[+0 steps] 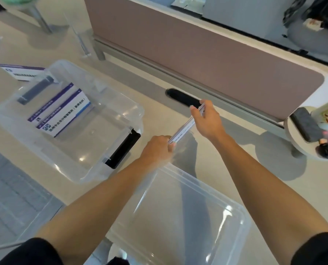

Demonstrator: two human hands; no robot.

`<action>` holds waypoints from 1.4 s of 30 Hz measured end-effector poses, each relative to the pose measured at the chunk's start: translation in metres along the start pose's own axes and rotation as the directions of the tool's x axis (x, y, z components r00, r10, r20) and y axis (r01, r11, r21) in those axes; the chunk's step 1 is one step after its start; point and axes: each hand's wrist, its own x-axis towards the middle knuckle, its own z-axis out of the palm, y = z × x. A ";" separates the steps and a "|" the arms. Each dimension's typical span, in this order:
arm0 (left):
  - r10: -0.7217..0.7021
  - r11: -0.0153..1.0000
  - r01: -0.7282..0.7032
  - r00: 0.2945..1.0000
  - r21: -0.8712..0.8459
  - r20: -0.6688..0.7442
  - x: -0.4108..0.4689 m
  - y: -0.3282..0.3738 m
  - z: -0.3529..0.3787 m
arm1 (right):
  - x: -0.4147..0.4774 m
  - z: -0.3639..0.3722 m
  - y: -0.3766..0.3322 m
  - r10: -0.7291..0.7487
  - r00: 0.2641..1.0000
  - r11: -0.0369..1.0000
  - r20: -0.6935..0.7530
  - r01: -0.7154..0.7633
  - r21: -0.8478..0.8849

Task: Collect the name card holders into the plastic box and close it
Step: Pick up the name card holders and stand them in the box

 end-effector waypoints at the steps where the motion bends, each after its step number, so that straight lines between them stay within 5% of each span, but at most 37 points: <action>1: 0.030 1.000 -0.030 1.000 -0.002 -0.007 -0.008 0.001 -0.010 | -0.008 0.000 -0.011 -0.008 0.999 1.000 -0.038 0.008 -0.007; 6: 0.163 0.985 -0.167 0.982 -0.033 -0.098 -0.058 -0.002 -0.067 | -0.058 0.003 -0.088 -0.109 0.948 0.992 -0.299 0.083 -0.099; 10: 0.204 0.977 -0.212 0.964 -0.028 -0.171 -0.104 -0.041 -0.118 | -0.107 0.019 -0.154 -0.196 0.912 0.975 -0.359 0.143 -0.169; 19: 0.266 0.964 -0.261 0.919 0.057 -0.290 -0.180 -0.159 -0.218 | -0.175 0.104 -0.275 -0.216 0.952 0.975 -0.219 0.223 0.006; 25: 0.289 0.957 -0.265 0.892 0.115 -0.348 -0.180 -0.206 -0.252 | -0.166 0.141 -0.311 0.030 0.996 0.937 0.079 -0.056 0.344; 28: 0.290 0.956 -0.252 0.894 0.153 -0.340 -0.165 -0.222 -0.262 | -0.146 0.158 -0.318 0.029 0.997 0.925 0.066 -0.052 0.376; 31: 0.334 0.938 -0.291 0.903 0.188 -0.268 -0.140 -0.235 -0.269 | -0.120 0.178 -0.317 0.034 0.999 0.906 0.013 -0.036 0.422; 36: 0.322 0.942 -0.328 0.943 0.071 0.089 -0.086 -0.260 -0.286 | -0.062 0.217 -0.300 0.144 0.989 0.900 0.024 -0.141 0.412; 39: 0.340 0.940 -0.338 0.937 -0.041 0.085 -0.055 -0.284 -0.301 | -0.031 0.241 -0.283 0.209 0.977 0.892 0.050 -0.211 0.401; 42: 0.354 0.932 -0.352 0.935 0.089 -0.012 -0.021 -0.316 -0.315 | -0.006 0.263 -0.262 0.240 0.965 0.890 0.107 -0.262 0.372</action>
